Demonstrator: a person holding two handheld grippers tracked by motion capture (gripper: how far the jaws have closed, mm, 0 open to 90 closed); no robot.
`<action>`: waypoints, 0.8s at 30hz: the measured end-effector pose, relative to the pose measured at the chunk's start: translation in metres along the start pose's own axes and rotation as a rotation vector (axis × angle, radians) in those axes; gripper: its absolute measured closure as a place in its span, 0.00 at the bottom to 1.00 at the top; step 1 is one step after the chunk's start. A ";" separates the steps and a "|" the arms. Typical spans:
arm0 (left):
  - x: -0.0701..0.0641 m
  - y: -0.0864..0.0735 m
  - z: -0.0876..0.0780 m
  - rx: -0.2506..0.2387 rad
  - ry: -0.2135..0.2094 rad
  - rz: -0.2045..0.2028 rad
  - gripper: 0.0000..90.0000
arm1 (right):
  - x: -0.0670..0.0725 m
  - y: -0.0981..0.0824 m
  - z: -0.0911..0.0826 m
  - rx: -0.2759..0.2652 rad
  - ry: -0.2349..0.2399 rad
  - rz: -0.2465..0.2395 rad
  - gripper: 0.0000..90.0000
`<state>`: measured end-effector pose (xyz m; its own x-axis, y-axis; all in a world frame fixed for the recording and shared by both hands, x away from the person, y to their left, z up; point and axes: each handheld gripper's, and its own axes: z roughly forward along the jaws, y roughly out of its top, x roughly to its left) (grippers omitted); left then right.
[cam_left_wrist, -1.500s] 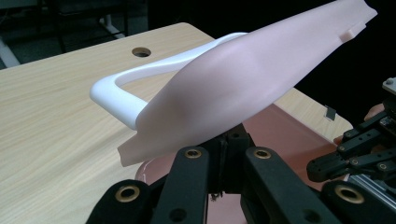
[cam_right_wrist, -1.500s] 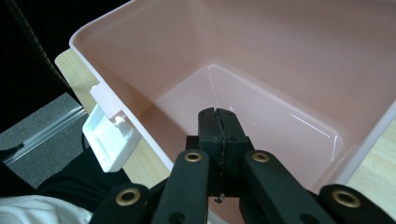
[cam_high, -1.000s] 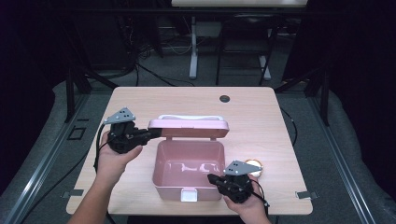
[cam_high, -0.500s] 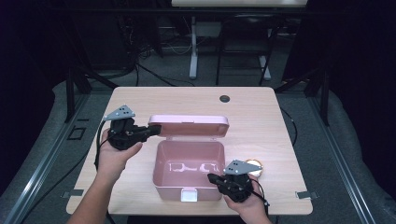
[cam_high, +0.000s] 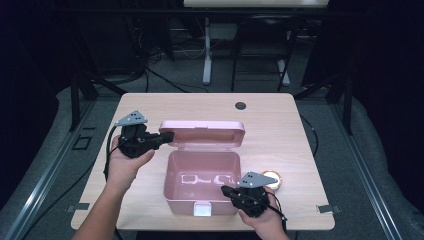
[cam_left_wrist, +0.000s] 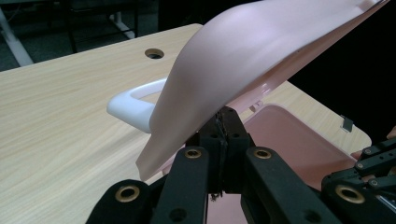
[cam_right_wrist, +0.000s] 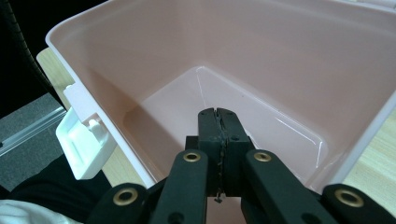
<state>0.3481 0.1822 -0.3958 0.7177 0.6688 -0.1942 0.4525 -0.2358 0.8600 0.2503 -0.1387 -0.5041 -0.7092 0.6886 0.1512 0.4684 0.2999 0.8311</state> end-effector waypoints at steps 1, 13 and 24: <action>0.000 0.000 0.000 0.002 0.000 0.000 1.00 | 0.000 0.000 0.000 0.000 0.000 0.000 1.00; 0.006 -0.001 0.009 0.011 0.002 -0.018 1.00 | 0.001 0.000 0.002 -0.004 -0.006 -0.009 1.00; 0.013 -0.004 0.015 0.024 0.011 -0.044 1.00 | 0.001 0.000 0.002 -0.006 -0.007 -0.011 1.00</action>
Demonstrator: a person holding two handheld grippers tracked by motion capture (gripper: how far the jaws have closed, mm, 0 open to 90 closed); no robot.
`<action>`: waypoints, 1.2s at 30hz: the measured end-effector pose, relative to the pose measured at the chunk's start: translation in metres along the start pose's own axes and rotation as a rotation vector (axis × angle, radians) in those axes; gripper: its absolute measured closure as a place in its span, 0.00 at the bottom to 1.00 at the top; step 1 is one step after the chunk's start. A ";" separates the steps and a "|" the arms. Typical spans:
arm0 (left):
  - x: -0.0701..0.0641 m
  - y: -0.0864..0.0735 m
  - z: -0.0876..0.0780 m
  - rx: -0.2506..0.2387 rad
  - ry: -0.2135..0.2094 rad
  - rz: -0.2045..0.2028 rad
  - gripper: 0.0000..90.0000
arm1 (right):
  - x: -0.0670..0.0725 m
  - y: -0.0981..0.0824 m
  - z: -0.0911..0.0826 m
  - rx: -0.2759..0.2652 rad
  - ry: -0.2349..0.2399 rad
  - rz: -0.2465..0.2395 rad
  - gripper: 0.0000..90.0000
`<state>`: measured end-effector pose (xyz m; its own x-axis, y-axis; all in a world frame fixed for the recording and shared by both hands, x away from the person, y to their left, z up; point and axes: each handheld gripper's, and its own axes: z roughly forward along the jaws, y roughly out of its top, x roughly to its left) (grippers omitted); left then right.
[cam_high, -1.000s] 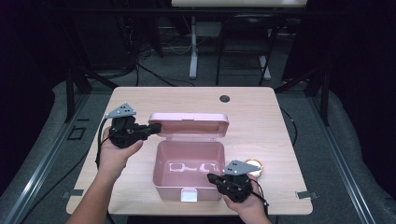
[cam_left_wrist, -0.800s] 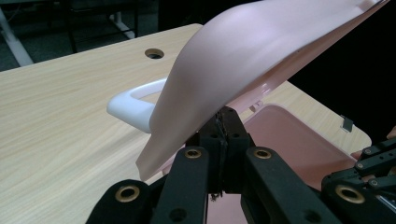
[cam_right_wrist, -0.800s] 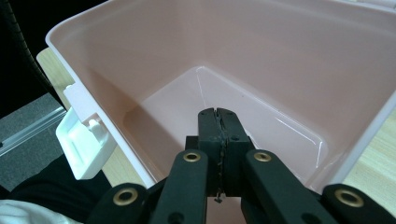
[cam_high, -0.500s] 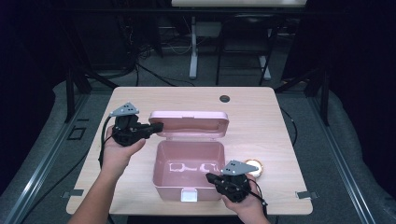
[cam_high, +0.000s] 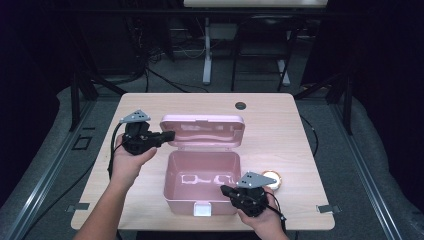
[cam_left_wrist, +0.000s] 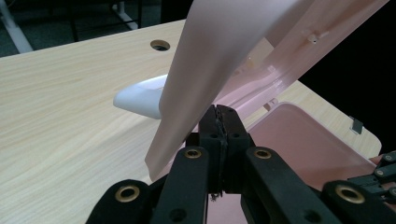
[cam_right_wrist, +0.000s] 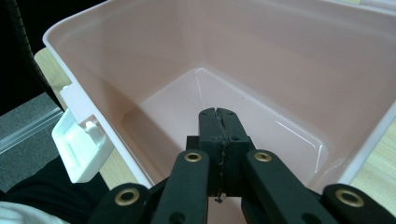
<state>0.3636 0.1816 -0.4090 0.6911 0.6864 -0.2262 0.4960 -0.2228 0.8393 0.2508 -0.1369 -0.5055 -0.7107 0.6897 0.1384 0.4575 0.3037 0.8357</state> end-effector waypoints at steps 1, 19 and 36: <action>0.001 0.000 0.000 0.007 -0.002 0.001 1.00 | 0.000 0.000 0.000 0.000 0.000 0.000 1.00; 0.013 -0.018 0.009 0.030 0.054 -0.025 0.99 | 0.000 0.000 0.000 -0.005 -0.001 -0.003 1.00; 0.010 -0.053 0.008 0.071 0.091 -0.003 0.82 | 0.000 -0.001 0.000 -0.004 -0.003 -0.005 1.00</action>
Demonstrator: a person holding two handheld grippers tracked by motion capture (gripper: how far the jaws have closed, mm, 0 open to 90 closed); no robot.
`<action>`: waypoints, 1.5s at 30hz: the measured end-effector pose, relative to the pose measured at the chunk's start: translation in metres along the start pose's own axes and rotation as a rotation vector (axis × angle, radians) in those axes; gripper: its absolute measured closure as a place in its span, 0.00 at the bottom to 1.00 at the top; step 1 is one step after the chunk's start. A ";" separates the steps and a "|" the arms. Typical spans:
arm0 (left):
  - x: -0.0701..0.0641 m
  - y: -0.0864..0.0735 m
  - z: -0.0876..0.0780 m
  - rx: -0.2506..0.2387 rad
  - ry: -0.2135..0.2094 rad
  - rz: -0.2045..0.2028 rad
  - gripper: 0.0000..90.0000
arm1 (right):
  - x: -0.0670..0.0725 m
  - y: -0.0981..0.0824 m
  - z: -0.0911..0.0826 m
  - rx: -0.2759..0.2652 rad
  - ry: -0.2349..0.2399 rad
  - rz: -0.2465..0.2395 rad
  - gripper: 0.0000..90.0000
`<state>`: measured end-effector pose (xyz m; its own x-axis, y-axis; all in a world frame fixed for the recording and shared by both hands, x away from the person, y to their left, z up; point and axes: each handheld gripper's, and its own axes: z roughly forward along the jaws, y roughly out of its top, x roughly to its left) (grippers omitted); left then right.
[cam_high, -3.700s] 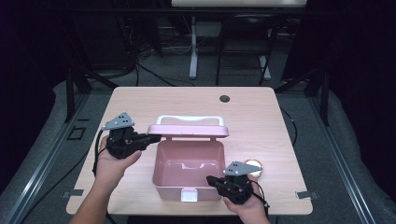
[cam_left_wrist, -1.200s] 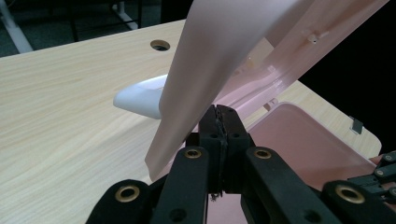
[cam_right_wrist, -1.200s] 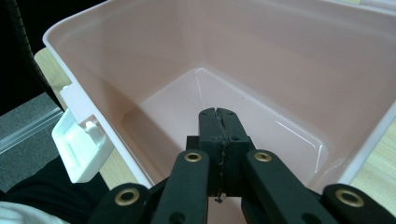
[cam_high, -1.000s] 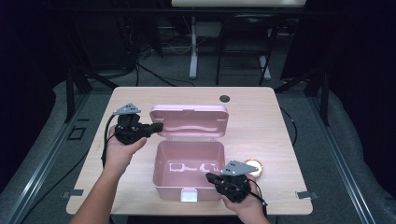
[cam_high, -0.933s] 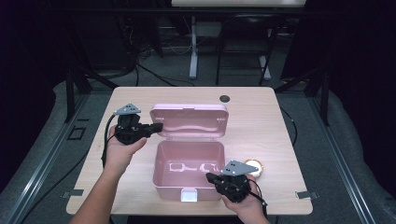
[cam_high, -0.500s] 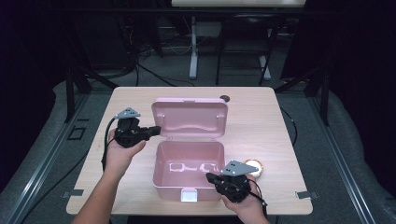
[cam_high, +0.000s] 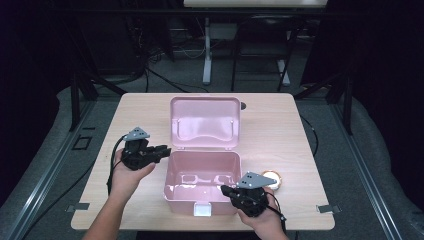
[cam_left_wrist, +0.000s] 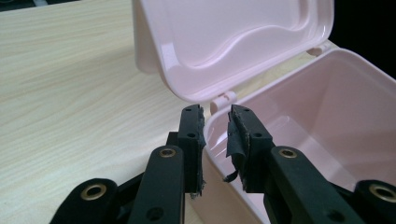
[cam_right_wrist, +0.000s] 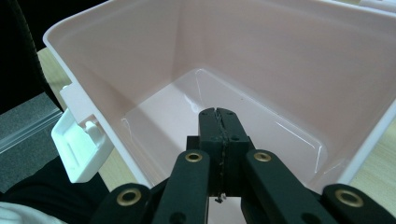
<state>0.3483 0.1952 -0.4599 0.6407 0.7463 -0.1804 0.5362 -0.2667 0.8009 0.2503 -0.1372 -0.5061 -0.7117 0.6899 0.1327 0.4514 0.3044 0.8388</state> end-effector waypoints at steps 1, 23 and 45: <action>0.000 -0.002 0.001 0.002 0.001 0.001 0.82 | 0.000 0.000 0.000 -0.001 0.000 0.000 1.00; 0.000 -0.018 0.005 -0.001 -0.032 -0.007 0.87 | -0.003 0.001 -0.001 -0.013 0.029 0.023 0.96; -0.002 -0.017 -0.007 -0.039 -0.008 0.010 0.63 | -0.014 0.014 -0.030 -0.097 0.052 0.006 0.71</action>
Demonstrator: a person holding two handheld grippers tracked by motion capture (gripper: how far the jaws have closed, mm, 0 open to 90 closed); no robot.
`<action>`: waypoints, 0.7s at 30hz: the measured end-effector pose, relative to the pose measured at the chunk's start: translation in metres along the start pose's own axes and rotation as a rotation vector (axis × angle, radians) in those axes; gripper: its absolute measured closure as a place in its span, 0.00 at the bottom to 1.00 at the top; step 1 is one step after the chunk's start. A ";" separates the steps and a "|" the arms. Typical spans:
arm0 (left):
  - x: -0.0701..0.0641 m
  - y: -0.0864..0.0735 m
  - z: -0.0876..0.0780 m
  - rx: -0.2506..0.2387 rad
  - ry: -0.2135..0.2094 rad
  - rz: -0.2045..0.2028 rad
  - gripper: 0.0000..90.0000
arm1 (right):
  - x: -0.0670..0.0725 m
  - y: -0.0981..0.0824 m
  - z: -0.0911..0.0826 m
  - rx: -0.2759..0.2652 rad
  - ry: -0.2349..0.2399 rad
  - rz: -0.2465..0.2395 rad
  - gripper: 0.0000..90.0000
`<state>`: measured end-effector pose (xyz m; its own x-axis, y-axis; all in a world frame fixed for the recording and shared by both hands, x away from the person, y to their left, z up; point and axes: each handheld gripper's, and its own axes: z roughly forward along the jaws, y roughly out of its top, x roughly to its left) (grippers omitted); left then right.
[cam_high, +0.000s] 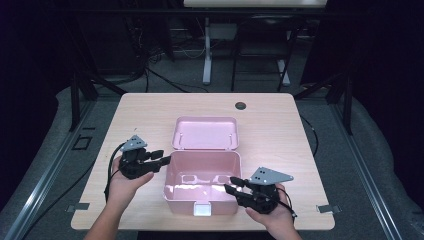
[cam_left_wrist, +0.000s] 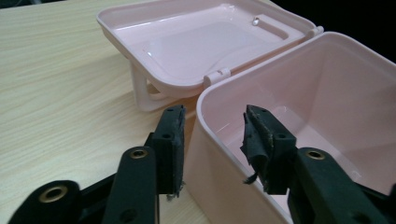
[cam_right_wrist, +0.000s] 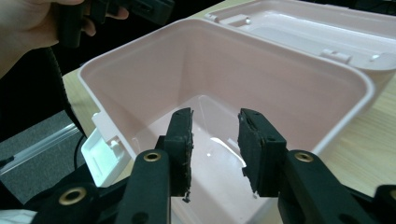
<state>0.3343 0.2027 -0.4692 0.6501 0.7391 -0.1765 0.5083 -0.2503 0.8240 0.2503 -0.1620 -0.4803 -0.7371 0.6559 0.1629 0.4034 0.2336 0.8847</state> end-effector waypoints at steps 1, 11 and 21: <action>0.001 0.000 -0.001 -0.001 -0.005 0.001 0.62 | -0.001 0.000 -0.001 -0.006 -0.002 0.000 0.70; -0.002 0.004 -0.006 -0.004 -0.036 0.031 0.56 | -0.018 0.006 -0.019 -0.057 -0.060 0.012 0.65; -0.005 0.006 -0.009 0.019 -0.005 0.021 0.53 | -0.043 0.004 -0.029 -0.037 -0.122 0.061 0.49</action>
<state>0.3292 0.2035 -0.4582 0.6635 0.7303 -0.1625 0.5053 -0.2773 0.8171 0.2675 -0.2100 -0.4711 -0.6395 0.7511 0.1642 0.4235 0.1658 0.8906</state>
